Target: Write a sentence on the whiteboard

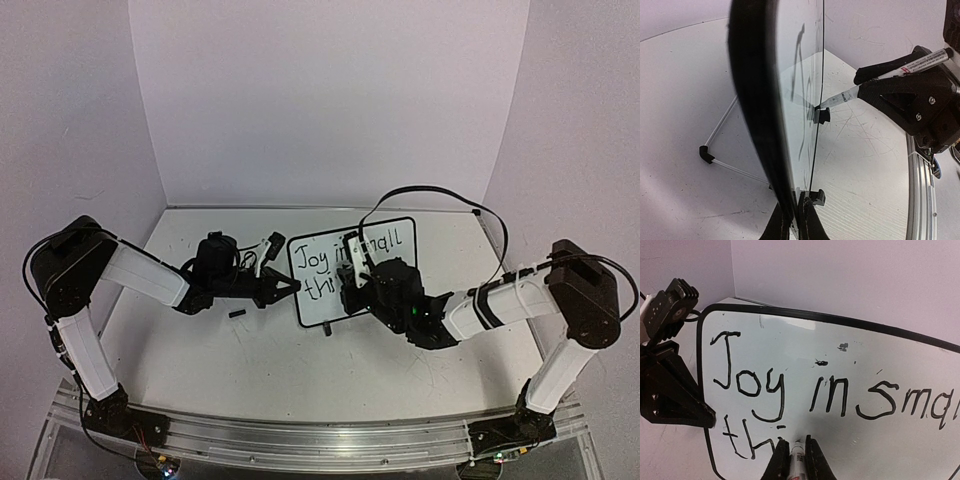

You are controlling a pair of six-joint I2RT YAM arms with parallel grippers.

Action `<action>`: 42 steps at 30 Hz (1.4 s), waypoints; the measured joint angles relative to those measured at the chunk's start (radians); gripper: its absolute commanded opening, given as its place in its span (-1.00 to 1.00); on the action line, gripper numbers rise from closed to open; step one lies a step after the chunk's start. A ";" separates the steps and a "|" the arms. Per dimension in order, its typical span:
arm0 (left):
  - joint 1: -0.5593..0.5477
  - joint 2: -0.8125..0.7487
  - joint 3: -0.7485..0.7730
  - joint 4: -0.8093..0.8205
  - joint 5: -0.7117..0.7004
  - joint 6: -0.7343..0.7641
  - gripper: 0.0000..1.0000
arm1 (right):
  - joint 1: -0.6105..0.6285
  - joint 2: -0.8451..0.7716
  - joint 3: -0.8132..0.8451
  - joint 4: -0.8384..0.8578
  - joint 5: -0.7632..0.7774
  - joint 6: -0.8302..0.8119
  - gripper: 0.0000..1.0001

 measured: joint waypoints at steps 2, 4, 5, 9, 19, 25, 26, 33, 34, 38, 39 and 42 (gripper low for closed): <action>0.000 0.000 0.000 0.000 0.000 0.000 -1.00 | 0.000 0.002 0.000 0.000 0.001 0.000 -1.00; 0.000 0.000 0.000 0.000 0.000 0.000 -1.00 | 0.000 0.003 0.000 -0.001 0.002 0.001 -1.00; 0.000 0.000 0.000 0.000 0.000 0.000 -1.00 | 0.000 0.003 0.000 -0.001 0.002 0.001 -1.00; 0.000 0.000 0.000 0.000 0.000 0.000 -1.00 | 0.000 0.003 0.000 -0.001 0.002 0.005 -1.00; 0.000 0.000 0.000 0.000 0.000 0.000 -1.00 | 0.000 0.003 -0.033 -0.010 -0.003 0.047 -1.00; 0.000 0.000 0.000 -0.001 -0.001 0.000 -1.00 | 0.000 0.011 -0.044 -0.013 -0.006 0.067 -1.00; 0.000 0.000 0.000 -0.002 -0.002 -0.001 -1.00 | 0.000 0.013 -0.044 -0.011 -0.006 0.067 -1.00; 0.002 0.000 0.000 -0.007 -0.003 -0.008 -1.00 | 0.003 0.022 -0.044 -0.006 -0.003 0.067 -1.00; 0.002 0.000 0.000 -0.007 -0.003 -0.008 -1.00 | 0.003 0.022 -0.044 -0.006 -0.003 0.066 -1.00; 0.002 0.000 0.000 -0.007 -0.003 -0.008 -1.00 | 0.003 0.022 -0.036 -0.010 0.002 0.060 -1.00; 0.002 0.000 0.000 -0.007 -0.003 -0.008 -1.00 | 0.003 0.022 -0.034 -0.010 0.003 0.057 -1.00; 0.002 0.000 0.000 -0.007 -0.004 -0.008 -1.00 | 0.003 0.022 -0.019 -0.012 0.010 0.048 -1.00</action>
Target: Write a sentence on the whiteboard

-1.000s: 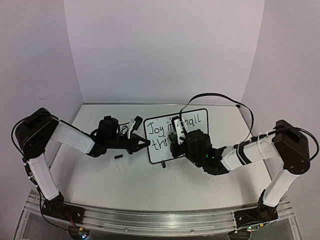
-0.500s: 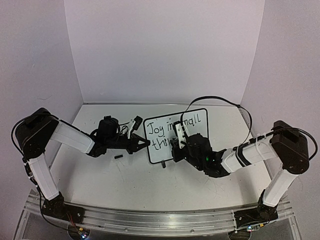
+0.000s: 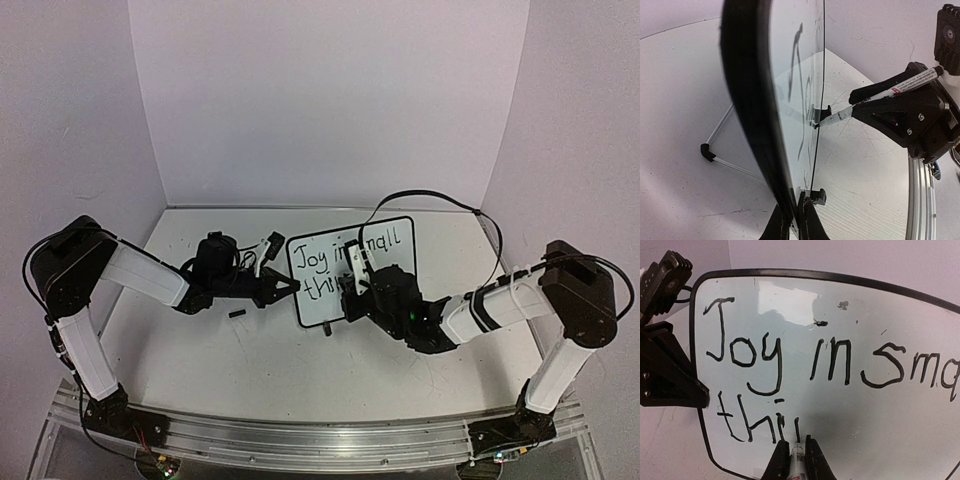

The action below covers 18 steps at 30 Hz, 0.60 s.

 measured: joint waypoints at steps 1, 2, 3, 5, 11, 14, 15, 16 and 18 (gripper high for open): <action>0.000 0.000 0.000 0.000 0.000 0.000 -1.00 | 0.000 0.000 0.005 0.000 0.002 -0.003 -1.00; 0.000 0.000 0.000 0.000 0.000 0.000 -1.00 | 0.000 0.000 0.010 0.001 0.004 -0.005 -1.00; 0.000 0.000 0.000 0.000 0.000 0.000 -1.00 | 0.000 0.000 0.014 0.002 0.005 -0.007 -1.00; 0.000 0.000 0.000 0.000 0.000 0.000 -1.00 | 0.000 0.000 0.018 0.003 0.008 -0.010 -1.00; 0.000 0.000 0.000 0.000 0.000 0.000 -1.00 | -0.002 0.000 0.026 0.005 0.013 -0.023 -1.00; 0.000 0.000 0.000 0.000 0.000 0.000 -1.00 | -0.003 -0.002 0.026 0.004 0.013 -0.025 -1.00; 0.000 0.000 0.000 0.000 0.000 0.000 -1.00 | -0.003 -0.003 0.026 0.004 0.013 -0.025 -1.00; 0.000 0.000 0.000 0.000 0.000 0.000 -1.00 | -0.005 -0.005 0.026 0.005 0.015 -0.027 -1.00; 0.000 0.000 0.000 0.000 0.000 0.000 -1.00 | -0.010 -0.010 0.026 0.005 0.019 -0.028 -1.00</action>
